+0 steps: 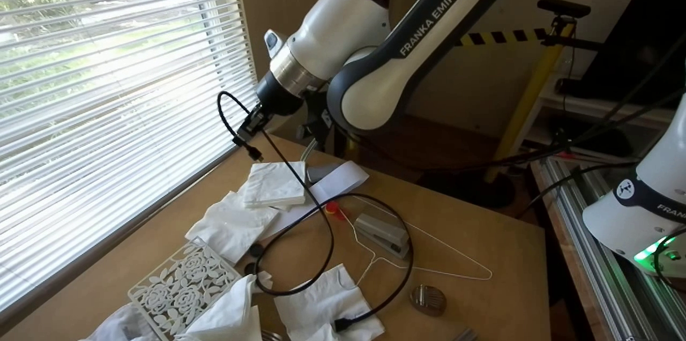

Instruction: Stretch out the HDMI cable on the table

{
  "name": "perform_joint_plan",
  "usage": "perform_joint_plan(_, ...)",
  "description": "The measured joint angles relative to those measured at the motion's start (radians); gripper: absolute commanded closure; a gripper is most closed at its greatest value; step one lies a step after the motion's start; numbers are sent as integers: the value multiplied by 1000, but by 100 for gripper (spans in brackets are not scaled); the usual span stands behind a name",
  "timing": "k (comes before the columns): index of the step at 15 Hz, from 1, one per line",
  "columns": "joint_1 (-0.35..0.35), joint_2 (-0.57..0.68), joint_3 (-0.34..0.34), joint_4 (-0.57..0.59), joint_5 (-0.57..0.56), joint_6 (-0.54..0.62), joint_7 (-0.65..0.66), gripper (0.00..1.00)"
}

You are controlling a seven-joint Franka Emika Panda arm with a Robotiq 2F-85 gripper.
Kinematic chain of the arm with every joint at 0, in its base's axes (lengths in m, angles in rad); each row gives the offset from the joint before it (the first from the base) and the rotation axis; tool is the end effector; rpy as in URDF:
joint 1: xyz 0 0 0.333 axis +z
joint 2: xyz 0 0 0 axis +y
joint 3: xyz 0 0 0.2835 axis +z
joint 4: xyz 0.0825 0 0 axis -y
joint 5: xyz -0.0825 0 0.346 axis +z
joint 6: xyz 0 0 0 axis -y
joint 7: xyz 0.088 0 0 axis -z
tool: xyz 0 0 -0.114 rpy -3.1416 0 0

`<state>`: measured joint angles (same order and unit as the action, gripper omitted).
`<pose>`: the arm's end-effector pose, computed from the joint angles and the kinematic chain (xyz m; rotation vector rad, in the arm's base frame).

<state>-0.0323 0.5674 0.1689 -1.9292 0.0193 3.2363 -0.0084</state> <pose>0.6339 0.0733 0.2801 -2.8095 -0.0893 -1.0904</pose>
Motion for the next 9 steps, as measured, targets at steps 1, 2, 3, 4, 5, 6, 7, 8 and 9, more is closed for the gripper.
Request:
perform_joint_plan(1,-8,0,9,-6,1,10,0,92)
perform_joint_plan(2,-9,0,13,-8,2,13,0,98)
perform_joint_plan(3,-8,0,16,-8,5,13,0,98)
perform_joint_plan(4,-7,0,15,-8,5,13,0,98)
perform_joint_plan(5,-21,1,33,-6,13,7,14,98)
perform_joint_plan(6,-60,2,80,-4,28,6,28,98)
perform_joint_plan(7,-115,2,142,-3,40,6,37,98)
perform_joint_plan(8,-181,2,210,-2,51,6,43,98)
perform_joint_plan(9,-248,2,275,-3,62,6,49,98)
